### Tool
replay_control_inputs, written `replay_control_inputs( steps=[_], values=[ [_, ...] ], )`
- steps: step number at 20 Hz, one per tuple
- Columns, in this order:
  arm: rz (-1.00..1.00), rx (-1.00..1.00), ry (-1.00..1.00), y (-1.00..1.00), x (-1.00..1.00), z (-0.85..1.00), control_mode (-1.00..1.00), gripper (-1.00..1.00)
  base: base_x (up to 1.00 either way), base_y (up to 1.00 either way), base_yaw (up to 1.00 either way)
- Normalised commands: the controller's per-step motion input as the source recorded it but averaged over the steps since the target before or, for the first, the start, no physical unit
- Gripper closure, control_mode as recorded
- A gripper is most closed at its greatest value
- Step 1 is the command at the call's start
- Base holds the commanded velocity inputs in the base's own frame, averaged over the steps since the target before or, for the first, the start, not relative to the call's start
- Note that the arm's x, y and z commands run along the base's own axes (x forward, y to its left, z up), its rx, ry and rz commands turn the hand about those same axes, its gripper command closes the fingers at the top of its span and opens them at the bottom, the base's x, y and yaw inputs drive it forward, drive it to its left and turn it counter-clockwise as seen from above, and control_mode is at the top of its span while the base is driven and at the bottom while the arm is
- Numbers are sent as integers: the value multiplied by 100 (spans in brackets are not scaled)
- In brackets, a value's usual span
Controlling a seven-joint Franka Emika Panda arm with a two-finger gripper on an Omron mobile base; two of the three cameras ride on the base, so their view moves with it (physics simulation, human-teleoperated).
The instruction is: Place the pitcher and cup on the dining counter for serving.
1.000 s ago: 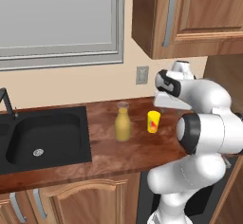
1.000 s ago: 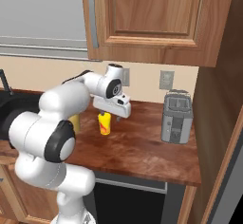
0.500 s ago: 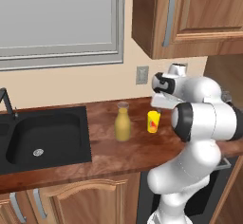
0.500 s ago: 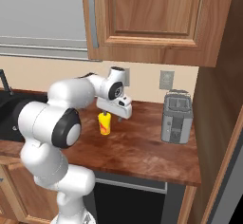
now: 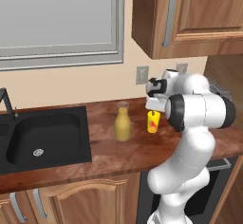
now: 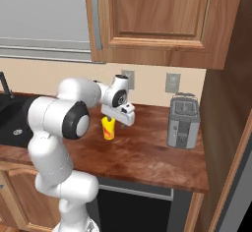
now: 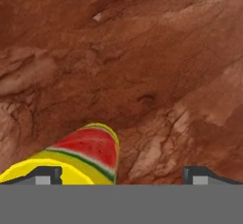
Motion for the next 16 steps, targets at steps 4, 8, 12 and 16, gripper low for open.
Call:
replay_control_inputs(
  steps=[4, 8, 12, 16],
  values=[
    [-6, 0, 0, 14, 24, -39, -100, -100, 0, 0, 0],
    [-5, 0, 0, 7, 9, -45, -100, -100, 0, 0, 0],
    [-4, 0, 0, 4, 0, -49, -100, 100, 0, 0, 0],
    [-1, 0, 0, 1, 0, -37, -100, 100, 0, 0, 0]
  ],
)
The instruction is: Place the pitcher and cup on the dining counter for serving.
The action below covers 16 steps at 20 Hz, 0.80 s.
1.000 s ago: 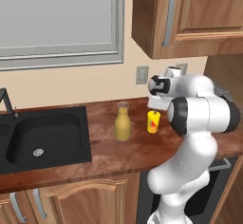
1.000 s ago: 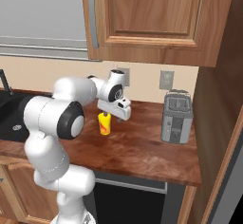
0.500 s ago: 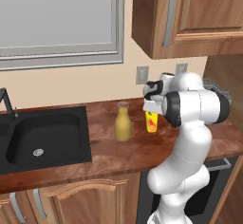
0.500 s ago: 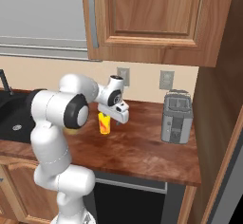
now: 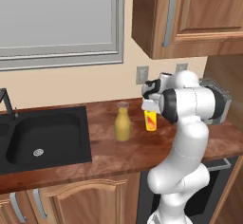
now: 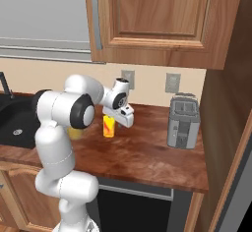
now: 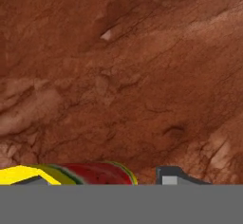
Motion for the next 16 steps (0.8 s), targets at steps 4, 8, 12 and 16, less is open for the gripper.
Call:
replay_control_inputs(
  steps=[4, 8, 12, 16],
  values=[
    [0, 0, 0, 0, 0, 0, -100, 100, 0, 0, 0],
    [0, 0, 0, 0, 0, 0, -100, 100, 0, 0, 0],
    [0, 0, 0, 0, -2, 0, -100, 100, 0, 0, 0],
    [0, 0, -4, 0, -22, 0, -100, 100, 0, 0, 0]
  ],
)
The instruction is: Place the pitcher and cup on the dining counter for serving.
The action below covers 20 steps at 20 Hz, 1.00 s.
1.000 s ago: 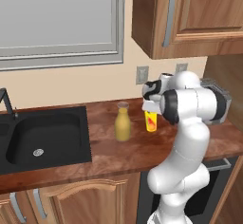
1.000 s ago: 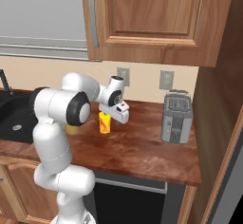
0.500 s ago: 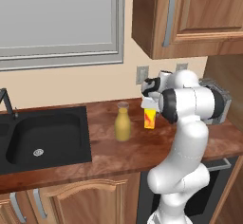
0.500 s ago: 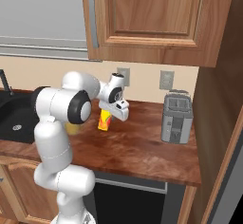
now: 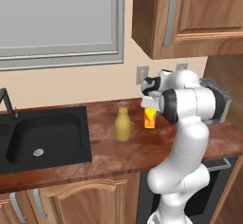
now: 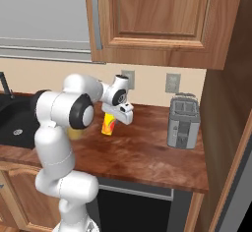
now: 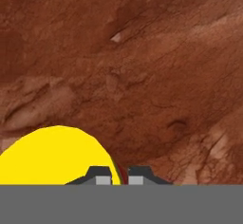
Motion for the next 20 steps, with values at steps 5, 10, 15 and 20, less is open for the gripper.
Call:
replay_control_inputs(
  steps=[5, 10, 15, 20],
  values=[
    [0, 0, -14, 0, -48, 1, -100, 100, 0, 0, 0],
    [0, 0, -23, 0, -63, 20, -100, 100, 0, 0, 0],
    [-2, 0, -23, -1, -78, 58, -100, 100, 0, 0, 0],
    [-3, 0, -13, 0, -67, 68, -100, 100, 0, 0, 0]
  ],
)
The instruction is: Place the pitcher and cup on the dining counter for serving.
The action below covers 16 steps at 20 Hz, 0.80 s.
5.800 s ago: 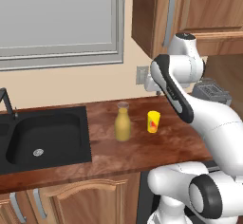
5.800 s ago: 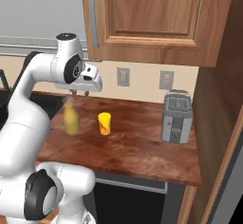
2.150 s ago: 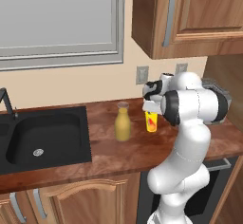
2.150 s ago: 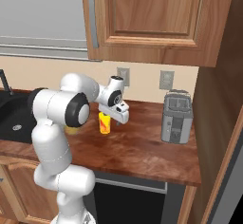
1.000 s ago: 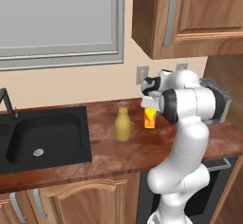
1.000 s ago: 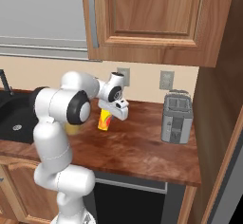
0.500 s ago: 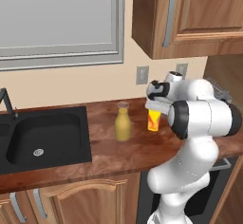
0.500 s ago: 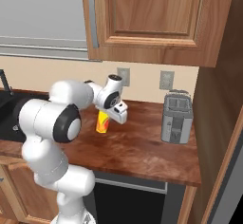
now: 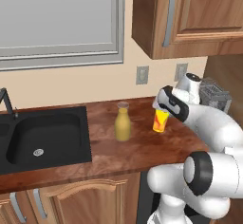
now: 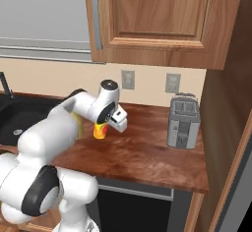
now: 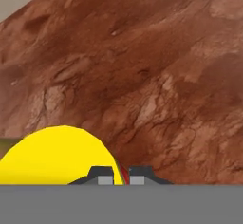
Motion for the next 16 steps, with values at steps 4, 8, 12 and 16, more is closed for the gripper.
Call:
replay_control_inputs(
  steps=[4, 8, 12, 16],
  values=[
    [-7, -1, -5, 0, -58, 74, -100, 100, 0, 0, 0],
    [-8, -3, -1, 0, -52, 77, -100, 100, 0, 0, 0],
    [-2, -1, -2, 0, -48, 84, -100, 100, 0, 0, 0],
    [0, 0, -9, 0, -48, 77, -100, 100, 0, 0, 0]
  ],
)
